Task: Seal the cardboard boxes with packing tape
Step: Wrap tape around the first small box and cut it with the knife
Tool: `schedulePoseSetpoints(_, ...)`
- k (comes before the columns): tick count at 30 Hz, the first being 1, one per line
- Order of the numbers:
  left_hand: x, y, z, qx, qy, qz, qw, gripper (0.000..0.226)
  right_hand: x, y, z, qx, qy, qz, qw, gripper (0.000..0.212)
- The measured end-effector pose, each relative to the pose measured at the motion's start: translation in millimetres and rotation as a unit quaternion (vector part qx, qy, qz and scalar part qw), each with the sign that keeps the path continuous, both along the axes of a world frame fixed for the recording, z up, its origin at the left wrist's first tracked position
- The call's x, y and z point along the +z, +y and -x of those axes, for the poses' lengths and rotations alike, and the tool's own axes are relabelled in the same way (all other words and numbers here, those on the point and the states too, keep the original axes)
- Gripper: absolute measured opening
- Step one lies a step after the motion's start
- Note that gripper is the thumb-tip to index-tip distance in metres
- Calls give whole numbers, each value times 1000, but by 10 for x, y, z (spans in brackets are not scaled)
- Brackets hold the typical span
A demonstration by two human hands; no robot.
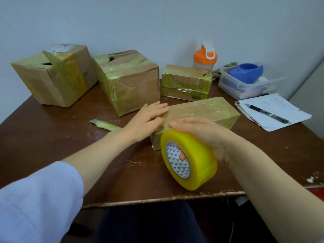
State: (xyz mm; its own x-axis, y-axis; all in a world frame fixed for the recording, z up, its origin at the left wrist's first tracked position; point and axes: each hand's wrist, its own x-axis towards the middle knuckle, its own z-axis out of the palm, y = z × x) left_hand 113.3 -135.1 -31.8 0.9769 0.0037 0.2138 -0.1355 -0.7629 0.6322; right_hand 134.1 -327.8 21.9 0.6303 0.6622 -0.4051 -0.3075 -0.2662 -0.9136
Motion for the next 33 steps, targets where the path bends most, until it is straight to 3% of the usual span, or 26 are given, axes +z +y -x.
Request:
schedulePoseSetpoints(5,-6,80,158,-27,9,-16,999,83,34,-16,-1,4,2,7,1000,25)
schedulePoseSetpoints(10,-53,145,294,-88,-69,-132,985,71,46,-65,12,10,12,10,1000,34)
schedulePoseSetpoints(13,-62,112,328,-69,-91,-170,979,66,98,-74,12,15,-5,10,1000,37)
schedulePoseSetpoints(16,-21,74,295,-30,-87,-85,992,54,277,-95,-47,35,0,-39,999,43)
schedulePoseSetpoints(19,-4,44,246,-28,-40,140,989,25,522,-106,-158,54,3,-117,992,40)
schedulePoseSetpoints(21,-27,43,203,-8,-20,233,972,29,661,-53,-210,55,-15,-153,987,29)
schedulePoseSetpoints(24,-50,25,151,42,-35,328,943,35,741,153,-263,11,-53,-158,986,43)
schedulePoseSetpoints(26,-54,-4,107,89,-56,384,918,35,710,334,-306,-39,-115,-137,983,42)
schedulePoseSetpoints(29,-76,-42,-3,172,-62,382,906,31,657,565,-335,-75,-189,-117,972,35)
schedulePoseSetpoints(33,-111,-101,-103,218,-65,274,934,28,641,722,-339,-134,-232,-128,955,18)
